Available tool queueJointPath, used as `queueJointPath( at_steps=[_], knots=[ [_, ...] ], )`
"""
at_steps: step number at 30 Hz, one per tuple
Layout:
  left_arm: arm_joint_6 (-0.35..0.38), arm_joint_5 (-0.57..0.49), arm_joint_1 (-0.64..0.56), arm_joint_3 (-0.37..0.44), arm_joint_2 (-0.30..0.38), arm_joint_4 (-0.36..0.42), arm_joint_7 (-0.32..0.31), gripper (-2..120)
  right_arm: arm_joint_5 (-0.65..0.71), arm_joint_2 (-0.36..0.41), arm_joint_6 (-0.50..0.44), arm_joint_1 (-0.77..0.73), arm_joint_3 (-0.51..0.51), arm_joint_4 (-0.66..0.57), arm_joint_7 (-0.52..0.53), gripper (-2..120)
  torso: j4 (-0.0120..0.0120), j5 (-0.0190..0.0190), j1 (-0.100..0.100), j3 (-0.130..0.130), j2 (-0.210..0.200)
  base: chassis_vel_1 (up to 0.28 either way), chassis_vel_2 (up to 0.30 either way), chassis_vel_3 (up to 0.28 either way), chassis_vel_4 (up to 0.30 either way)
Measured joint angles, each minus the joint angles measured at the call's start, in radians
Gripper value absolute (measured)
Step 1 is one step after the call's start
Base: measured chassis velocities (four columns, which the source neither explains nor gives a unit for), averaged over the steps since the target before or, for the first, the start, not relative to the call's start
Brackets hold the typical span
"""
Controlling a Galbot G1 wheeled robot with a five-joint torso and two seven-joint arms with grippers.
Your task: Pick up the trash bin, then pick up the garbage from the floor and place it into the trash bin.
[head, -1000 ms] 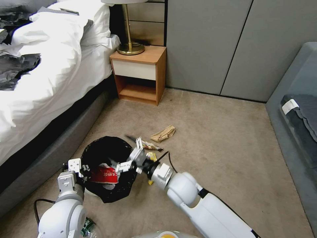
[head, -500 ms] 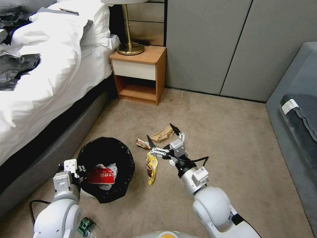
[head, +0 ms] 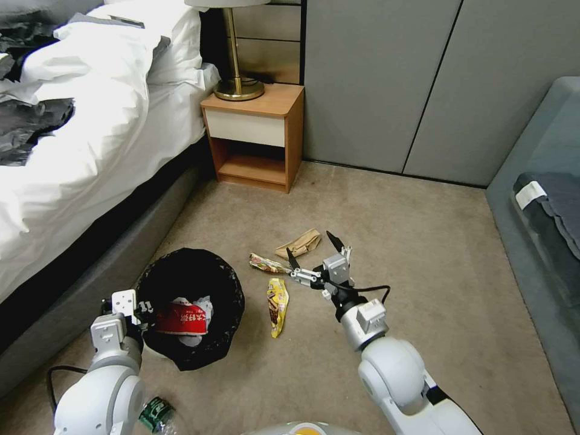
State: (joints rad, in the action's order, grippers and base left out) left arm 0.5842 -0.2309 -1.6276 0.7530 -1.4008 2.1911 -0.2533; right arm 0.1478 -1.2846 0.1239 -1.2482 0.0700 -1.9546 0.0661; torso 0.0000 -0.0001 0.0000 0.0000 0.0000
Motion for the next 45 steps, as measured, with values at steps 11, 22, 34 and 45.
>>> queueJointPath(
  at_steps=[11,22,34,45],
  knots=[
    [0.000,0.004,0.000,0.002,-0.009,0.008,0.000,1,0.305,0.015,0.194,0.219,-0.226,0.250,0.092,100,0.0002,0.0001,0.000,0.000,0.000,0.000,0.000,0.000,0.000],
    [-0.001,0.023,-0.005,-0.001,-0.037,-0.001,-0.001,1,0.383,-0.071,0.238,0.379,-0.329,0.627,0.067,100,0.0001,0.0001,0.000,0.000,0.000,0.000,0.000,0.000,0.000],
    [-0.004,0.051,-0.020,-0.010,-0.055,-0.001,-0.002,1,0.189,-0.186,0.112,0.411,-0.261,0.946,-0.023,100,0.0000,0.0000,0.000,0.000,0.000,0.000,0.000,0.000,0.000],
    [-0.009,0.070,-0.046,-0.008,-0.064,0.018,-0.002,1,0.101,-0.265,0.017,0.424,-0.231,1.079,-0.063,100,0.0002,0.0001,0.000,0.000,0.000,0.000,0.000,0.000,0.000]
  ],
)
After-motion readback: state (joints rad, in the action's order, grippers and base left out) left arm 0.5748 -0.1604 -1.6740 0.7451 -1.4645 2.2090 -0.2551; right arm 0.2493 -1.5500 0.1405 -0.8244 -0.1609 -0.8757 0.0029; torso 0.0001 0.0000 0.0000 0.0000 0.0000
